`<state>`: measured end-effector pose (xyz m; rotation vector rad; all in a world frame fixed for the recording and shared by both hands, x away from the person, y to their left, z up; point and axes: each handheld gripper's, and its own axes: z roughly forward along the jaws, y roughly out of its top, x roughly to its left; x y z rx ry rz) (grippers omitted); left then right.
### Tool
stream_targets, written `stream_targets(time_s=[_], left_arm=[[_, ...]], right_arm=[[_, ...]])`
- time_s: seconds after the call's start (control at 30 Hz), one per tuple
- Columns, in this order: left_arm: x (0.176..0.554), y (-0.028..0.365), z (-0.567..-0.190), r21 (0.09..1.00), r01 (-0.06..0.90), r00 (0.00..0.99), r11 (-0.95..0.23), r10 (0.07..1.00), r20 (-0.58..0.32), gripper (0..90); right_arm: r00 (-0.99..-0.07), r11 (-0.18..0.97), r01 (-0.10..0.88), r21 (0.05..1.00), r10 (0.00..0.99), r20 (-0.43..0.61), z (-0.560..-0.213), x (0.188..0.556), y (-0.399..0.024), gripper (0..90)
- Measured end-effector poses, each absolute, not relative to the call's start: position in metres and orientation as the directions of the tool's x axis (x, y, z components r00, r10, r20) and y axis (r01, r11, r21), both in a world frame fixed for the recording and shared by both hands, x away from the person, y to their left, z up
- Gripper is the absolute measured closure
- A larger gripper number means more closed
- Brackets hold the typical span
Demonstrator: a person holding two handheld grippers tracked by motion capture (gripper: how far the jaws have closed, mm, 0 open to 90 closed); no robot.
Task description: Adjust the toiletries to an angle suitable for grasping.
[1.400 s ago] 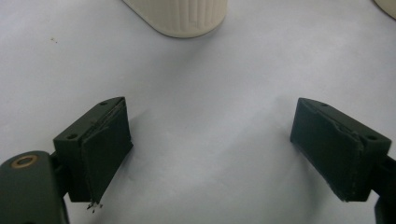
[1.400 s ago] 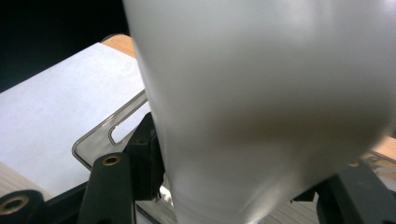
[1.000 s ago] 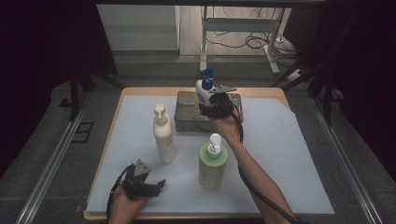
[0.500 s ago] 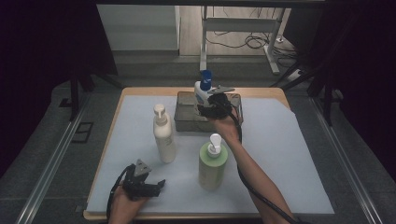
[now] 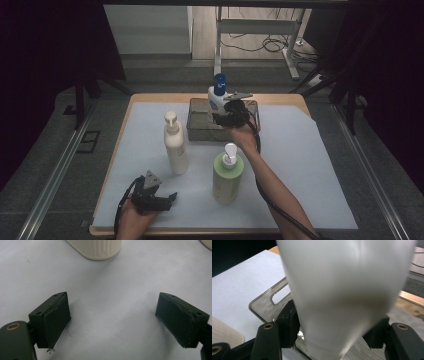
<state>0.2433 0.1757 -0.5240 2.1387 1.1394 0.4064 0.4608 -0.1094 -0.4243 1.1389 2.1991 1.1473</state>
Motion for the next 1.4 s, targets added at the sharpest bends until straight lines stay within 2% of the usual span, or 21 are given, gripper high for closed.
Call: stream_targets(time_s=[0.4, 0.73, 1.1, 1.33, 1.4], left_arm=[[0.243, 0.176, -0.524, 0.687, 0.611, 0.57, -0.393, 0.821, -0.038, 12.0], [0.243, 0.176, -0.524, 0.687, 0.611, 0.57, -0.393, 0.821, -0.037, 12.0], [0.243, 0.176, -0.524, 0.688, 0.611, 0.57, -0.393, 0.821, -0.037, 12.0], [0.243, 0.175, -0.524, 0.688, 0.612, 0.569, -0.391, 0.821, -0.039, 12.1], [0.243, 0.176, -0.524, 0.687, 0.611, 0.57, -0.394, 0.821, -0.037, 12.1]], right_arm=[[-0.602, 0.333, 0.482, 0.81, 0.798, 0.031, -0.426, 0.453, -0.122, 41.1], [-0.626, 0.35, 0.48, 0.804, 0.779, 0.033, -0.427, 0.439, -0.136, 48.7], [-0.628, 0.352, 0.493, 0.796, 0.777, 0.045, -0.428, 0.434, -0.147, 48.8], [-0.613, 0.389, 0.5, 0.774, 0.79, -0.001, -0.428, 0.434, -0.157, 60.1], [-0.6, 0.375, 0.506, 0.777, 0.8, 0.005, -0.428, 0.437, -0.161, 67.1]])
